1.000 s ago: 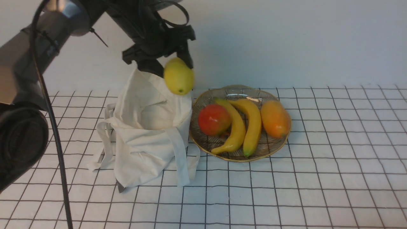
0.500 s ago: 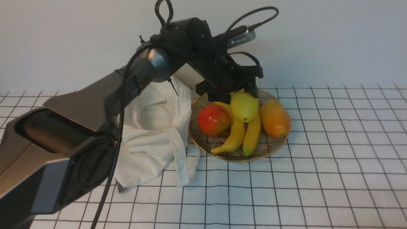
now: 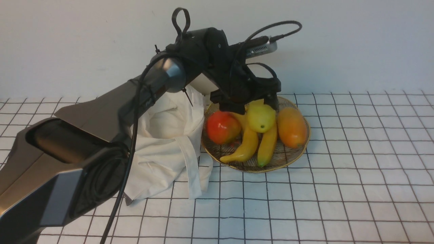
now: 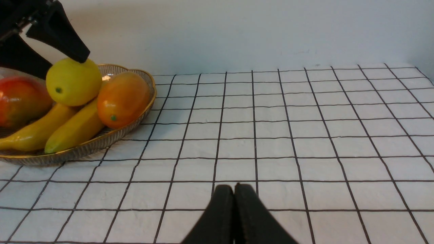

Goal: Take the fruit out of the bag on the white checkered tablecloth and place them on the plate.

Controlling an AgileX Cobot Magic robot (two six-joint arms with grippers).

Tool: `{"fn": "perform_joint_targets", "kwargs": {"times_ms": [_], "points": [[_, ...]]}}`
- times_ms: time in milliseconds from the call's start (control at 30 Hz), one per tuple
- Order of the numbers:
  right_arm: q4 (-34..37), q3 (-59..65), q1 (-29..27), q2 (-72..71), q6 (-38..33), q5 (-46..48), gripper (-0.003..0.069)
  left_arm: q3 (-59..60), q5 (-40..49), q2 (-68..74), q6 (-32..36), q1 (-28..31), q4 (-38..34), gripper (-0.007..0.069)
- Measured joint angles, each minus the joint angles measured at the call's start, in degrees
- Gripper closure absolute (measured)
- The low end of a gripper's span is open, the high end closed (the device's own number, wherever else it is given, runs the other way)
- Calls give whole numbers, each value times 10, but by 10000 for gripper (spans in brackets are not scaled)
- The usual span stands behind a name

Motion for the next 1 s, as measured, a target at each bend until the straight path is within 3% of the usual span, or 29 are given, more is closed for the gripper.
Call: {"fn": "perform_joint_targets", "kwargs": {"times_ms": [133,300,400,467,667,833,1000], "points": [[0,0,0,0,0,0,673,-47,63,-8,3,19,1,-30],[0,0,0,0,0,0,673,-164,153,-42,8,56,6,200],[0,0,0,0,0,0,673,-217,160,-80,36,72,7,466],[0,0,0,0,0,0,673,-223,167,-113,65,74,6,584],[0,0,0,0,0,0,673,-129,169,-214,92,75,4,632],[0,0,0,0,0,0,673,37,169,-333,125,75,9,632],[0,0,0,0,0,0,673,292,169,-502,179,75,64,632]]}}
